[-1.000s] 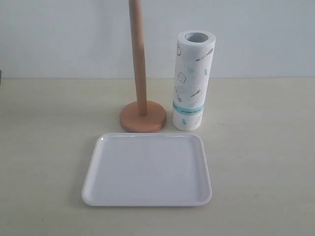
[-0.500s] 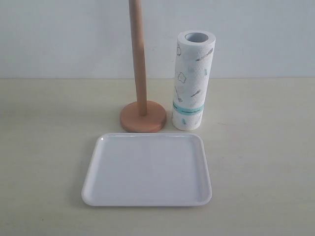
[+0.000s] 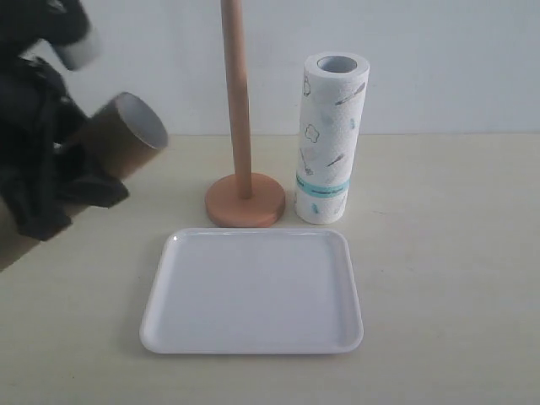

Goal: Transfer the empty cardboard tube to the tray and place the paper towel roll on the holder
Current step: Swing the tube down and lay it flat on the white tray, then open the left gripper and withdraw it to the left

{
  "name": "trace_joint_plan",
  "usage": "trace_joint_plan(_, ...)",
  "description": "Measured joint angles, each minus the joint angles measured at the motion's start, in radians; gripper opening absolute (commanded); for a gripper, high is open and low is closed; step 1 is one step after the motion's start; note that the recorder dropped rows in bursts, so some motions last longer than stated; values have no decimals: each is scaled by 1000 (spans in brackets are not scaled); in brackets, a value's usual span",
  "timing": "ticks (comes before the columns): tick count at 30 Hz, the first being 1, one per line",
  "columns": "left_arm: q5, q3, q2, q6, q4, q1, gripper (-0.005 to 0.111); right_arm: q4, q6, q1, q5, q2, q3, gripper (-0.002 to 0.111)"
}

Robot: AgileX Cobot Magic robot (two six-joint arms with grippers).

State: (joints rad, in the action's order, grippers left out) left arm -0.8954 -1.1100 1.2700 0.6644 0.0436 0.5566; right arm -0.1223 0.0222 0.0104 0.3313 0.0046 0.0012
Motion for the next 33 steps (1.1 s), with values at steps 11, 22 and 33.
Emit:
trace_joint_plan(11,48,-302,569,-24,-185,219,4,0,-2,0,0,0,0,0)
trace_joint_plan(22,57,-384,765,-89,-186,219,20,0,-2,0,0,0,0,0)
trace_joint_plan(33,109,-384,792,-122,-90,219,76,0,-2,0,0,0,0,0)
